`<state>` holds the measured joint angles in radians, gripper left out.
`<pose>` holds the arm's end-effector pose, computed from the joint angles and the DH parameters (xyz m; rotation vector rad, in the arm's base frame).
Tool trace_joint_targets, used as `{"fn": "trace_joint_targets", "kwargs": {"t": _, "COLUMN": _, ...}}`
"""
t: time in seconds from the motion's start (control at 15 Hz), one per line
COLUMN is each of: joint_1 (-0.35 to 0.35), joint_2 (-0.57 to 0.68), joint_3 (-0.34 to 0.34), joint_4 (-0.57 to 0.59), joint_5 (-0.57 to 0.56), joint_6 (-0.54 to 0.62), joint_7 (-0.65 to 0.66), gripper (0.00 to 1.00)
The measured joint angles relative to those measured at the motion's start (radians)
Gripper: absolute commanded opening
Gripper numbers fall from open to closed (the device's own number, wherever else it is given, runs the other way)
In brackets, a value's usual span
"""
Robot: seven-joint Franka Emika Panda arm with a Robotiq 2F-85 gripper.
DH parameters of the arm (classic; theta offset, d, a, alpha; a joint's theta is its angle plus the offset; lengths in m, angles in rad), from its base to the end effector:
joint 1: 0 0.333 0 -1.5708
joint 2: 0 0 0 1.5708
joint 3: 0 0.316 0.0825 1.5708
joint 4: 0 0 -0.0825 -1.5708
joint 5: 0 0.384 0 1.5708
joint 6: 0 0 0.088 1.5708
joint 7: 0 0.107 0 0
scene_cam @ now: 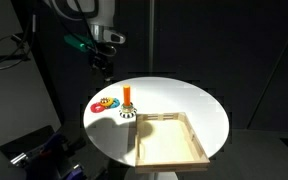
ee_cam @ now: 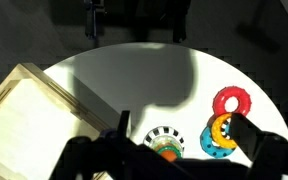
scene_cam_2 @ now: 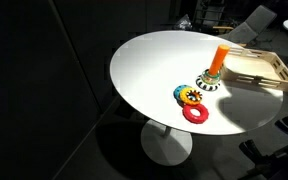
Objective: Put the striped ring through the pole
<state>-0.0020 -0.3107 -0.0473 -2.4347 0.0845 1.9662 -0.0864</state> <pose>0.4220 -0.0155 0.4082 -3.0329 -0.0027 0.2311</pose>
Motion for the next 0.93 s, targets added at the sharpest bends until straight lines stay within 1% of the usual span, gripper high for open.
{"fn": "trace_joint_targets", "kwargs": {"t": 0.4, "joint_1": 0.038, "joint_2": 0.082, "joint_3": 0.037, "joint_4": -0.002, "joint_5": 0.017, "joint_6": 0.158, "joint_7": 0.000, "gripper": 1.00}}
{"fn": "trace_joint_targets", "kwargs": {"t": 0.93, "joint_1": 0.112, "joint_2": 0.255, "joint_3": 0.101, "joint_4": -0.003, "joint_5": 0.120, "joint_6": 0.412, "joint_7": -0.018, "gripper": 1.00}}
